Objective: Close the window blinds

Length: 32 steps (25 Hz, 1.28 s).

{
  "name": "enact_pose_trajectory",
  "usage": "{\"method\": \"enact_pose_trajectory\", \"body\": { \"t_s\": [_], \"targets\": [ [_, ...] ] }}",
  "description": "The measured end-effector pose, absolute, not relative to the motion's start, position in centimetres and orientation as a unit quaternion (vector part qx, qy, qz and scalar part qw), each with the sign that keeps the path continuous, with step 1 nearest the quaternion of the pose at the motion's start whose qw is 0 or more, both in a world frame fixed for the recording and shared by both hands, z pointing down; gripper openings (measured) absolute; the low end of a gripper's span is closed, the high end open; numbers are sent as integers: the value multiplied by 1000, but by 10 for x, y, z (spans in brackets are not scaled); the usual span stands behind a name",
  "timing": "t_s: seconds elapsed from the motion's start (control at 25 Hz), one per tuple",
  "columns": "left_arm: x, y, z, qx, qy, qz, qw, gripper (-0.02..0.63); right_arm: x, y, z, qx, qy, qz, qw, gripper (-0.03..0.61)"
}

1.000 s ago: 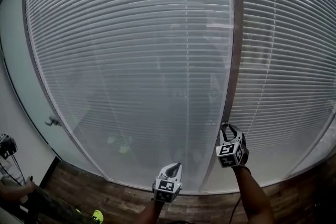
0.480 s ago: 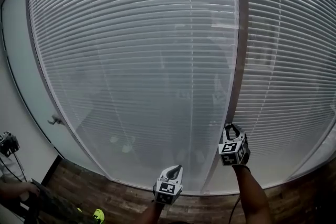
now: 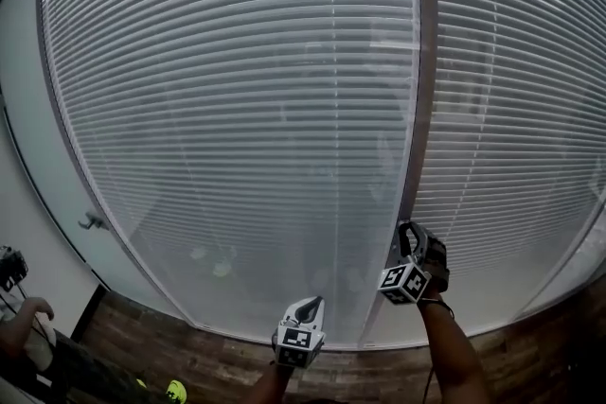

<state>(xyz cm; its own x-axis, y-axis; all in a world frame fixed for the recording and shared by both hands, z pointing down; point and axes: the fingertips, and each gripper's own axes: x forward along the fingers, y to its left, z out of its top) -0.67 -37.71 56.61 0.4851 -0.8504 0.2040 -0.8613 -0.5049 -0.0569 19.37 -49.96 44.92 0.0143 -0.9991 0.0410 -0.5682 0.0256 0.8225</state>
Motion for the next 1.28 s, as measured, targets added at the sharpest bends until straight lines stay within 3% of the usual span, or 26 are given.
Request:
{"method": "enact_pose_trajectory", "body": {
  "t_s": [0.12,0.28,0.48,0.56,0.84,1.28],
  "targets": [
    [-9,-379,564,856,-507,98,31,2,193,-476,458,640,-697,-212,245,124],
    [-11,-381,560,851,-515,100,39,2,175,-430,475,624,-739,-161,195,123],
    [-10,-373,562,848,-519,97,49,2,169,-371,520,609,-781,-61,125,4],
    [-10,-369,551,842,-531,85,47,2,166,-355,536,603,-791,-20,98,3],
    [-14,-339,560,831,-545,96,52,2,167,-318,573,611,-785,42,92,3],
    [-50,-265,562,846,-521,98,50,2,126,-238,571,625,-776,34,81,3]
  ]
}}
